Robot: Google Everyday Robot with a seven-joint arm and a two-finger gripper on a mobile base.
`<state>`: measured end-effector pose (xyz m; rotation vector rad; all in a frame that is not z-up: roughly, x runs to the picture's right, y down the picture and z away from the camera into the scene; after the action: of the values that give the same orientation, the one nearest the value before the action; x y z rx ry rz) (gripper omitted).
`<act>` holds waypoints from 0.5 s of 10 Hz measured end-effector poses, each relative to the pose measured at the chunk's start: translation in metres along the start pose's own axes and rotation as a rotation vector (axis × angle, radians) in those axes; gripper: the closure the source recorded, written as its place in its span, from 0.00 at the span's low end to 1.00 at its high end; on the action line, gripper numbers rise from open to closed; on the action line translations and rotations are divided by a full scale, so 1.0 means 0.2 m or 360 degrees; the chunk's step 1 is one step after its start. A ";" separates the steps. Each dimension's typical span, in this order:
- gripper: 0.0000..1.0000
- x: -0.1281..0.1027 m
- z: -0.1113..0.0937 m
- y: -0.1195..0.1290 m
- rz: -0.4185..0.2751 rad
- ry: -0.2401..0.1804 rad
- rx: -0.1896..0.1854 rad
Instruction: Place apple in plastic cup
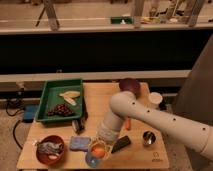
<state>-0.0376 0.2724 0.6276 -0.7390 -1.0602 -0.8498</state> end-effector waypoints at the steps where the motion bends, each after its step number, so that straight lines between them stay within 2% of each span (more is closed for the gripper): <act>1: 0.95 0.00 0.02 -0.01 -0.0015 -0.0020 -0.0002; 2: 1.00 0.01 0.04 -0.03 -0.0025 -0.0051 0.0005; 5: 1.00 0.02 0.07 -0.03 -0.0040 -0.0132 0.0011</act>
<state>-0.0485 0.2811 0.6360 -0.7619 -1.1477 -0.8424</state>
